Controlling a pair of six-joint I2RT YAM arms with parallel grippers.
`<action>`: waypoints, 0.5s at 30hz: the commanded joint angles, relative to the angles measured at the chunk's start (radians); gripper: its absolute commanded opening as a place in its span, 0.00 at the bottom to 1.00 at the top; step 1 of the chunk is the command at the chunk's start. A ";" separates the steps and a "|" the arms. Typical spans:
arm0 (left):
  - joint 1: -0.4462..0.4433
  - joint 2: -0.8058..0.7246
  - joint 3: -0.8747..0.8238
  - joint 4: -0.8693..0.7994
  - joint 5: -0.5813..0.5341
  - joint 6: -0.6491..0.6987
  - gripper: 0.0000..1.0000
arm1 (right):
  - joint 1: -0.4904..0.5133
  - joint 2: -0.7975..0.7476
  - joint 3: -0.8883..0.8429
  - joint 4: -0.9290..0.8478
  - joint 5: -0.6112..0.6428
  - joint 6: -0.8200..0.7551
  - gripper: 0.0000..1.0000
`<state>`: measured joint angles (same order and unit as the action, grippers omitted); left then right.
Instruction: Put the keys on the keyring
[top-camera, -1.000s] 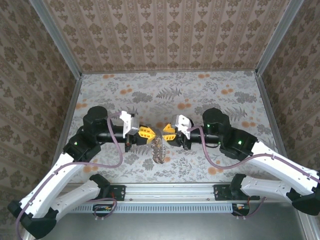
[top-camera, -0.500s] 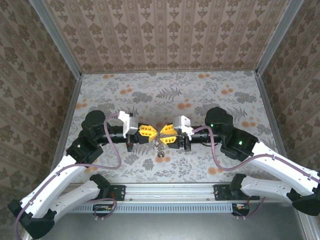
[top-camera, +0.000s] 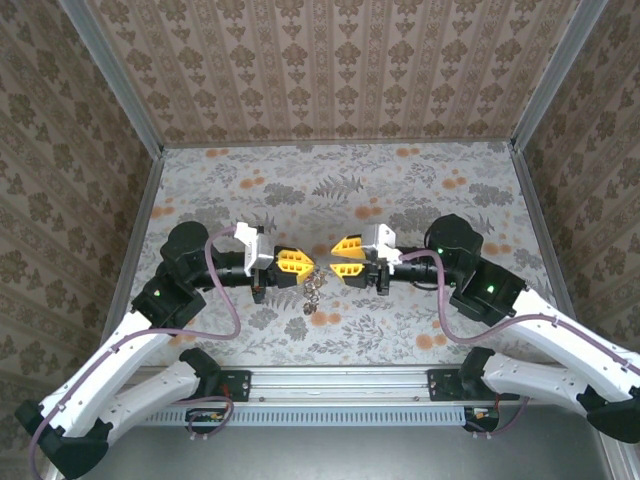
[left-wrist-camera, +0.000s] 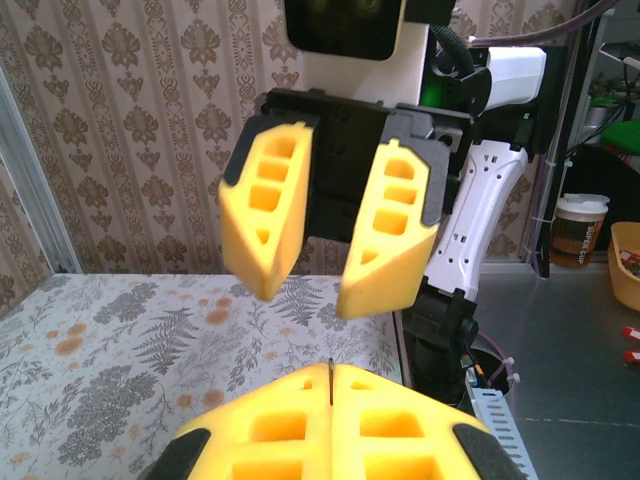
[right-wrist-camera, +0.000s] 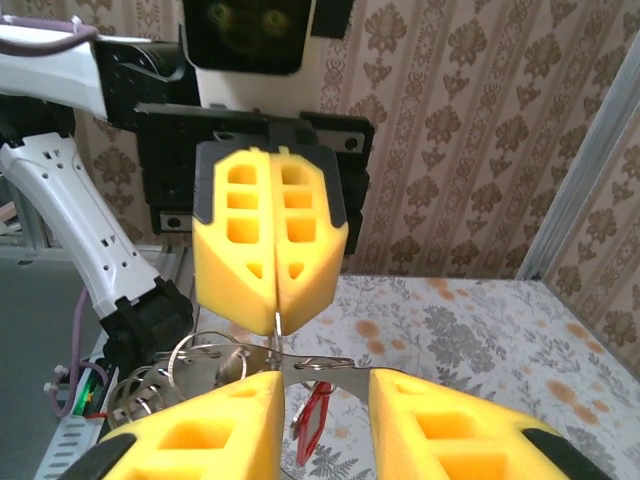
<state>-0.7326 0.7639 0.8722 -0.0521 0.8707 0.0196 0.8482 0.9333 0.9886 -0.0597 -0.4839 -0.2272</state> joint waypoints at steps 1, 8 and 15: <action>-0.008 -0.003 0.024 0.036 0.025 -0.011 0.00 | -0.003 0.024 0.028 0.001 -0.048 0.019 0.30; -0.011 0.011 0.032 0.031 0.022 -0.004 0.00 | -0.003 0.056 0.040 -0.007 -0.128 0.014 0.30; -0.011 0.021 0.038 0.036 0.024 -0.004 0.00 | -0.003 0.064 0.030 0.014 -0.121 0.019 0.30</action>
<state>-0.7338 0.7879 0.8726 -0.0525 0.8711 0.0196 0.8478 0.9924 0.9958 -0.0700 -0.5808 -0.2272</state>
